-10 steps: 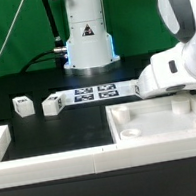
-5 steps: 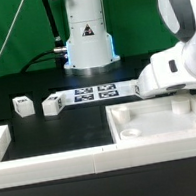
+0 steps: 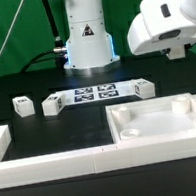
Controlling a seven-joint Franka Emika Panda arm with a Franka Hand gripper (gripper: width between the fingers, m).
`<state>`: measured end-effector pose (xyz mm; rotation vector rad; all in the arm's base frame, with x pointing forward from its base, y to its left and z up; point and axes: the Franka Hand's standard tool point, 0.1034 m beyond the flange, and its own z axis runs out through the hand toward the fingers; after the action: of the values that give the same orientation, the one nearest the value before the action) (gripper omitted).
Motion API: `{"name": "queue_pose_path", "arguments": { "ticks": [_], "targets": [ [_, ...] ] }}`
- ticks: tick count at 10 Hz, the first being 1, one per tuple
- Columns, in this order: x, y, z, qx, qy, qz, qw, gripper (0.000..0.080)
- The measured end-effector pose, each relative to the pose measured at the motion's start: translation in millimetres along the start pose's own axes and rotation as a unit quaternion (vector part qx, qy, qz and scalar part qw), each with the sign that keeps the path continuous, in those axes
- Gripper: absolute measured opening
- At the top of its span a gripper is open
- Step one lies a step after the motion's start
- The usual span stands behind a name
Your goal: Assemble one leg
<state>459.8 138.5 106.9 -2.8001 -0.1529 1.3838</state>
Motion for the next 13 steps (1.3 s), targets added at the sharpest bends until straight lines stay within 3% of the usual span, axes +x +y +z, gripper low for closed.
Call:
{"name": "queue_pose_path", "arguments": {
  "ticks": [3,4,5,6,7,10,11,13],
  "targets": [
    [12.1,-1.8,-3.8,0.003,0.041,-0.004,0.999,0.0321],
    [25.1,2.2,-11.0,0.006,0.092,-0.030,0.995,0.0321],
    [23.2,6.6,-24.7,0.002,0.126,-0.038,0.991,0.0321],
    [20.1,8.6,-38.8,-0.011,0.147,-0.043,0.988,0.0321],
    [27.1,7.7,-50.7,-0.015,0.195,-0.044,0.980,0.0321],
    [29.5,9.1,-50.2,-0.016,0.311,-0.043,0.949,0.0321],
    [38.2,11.3,-59.1,-0.035,0.372,-0.082,0.924,0.0321],
    [31.0,28.4,-81.0,-0.065,0.465,-0.127,0.874,0.0321]
  ]
}}
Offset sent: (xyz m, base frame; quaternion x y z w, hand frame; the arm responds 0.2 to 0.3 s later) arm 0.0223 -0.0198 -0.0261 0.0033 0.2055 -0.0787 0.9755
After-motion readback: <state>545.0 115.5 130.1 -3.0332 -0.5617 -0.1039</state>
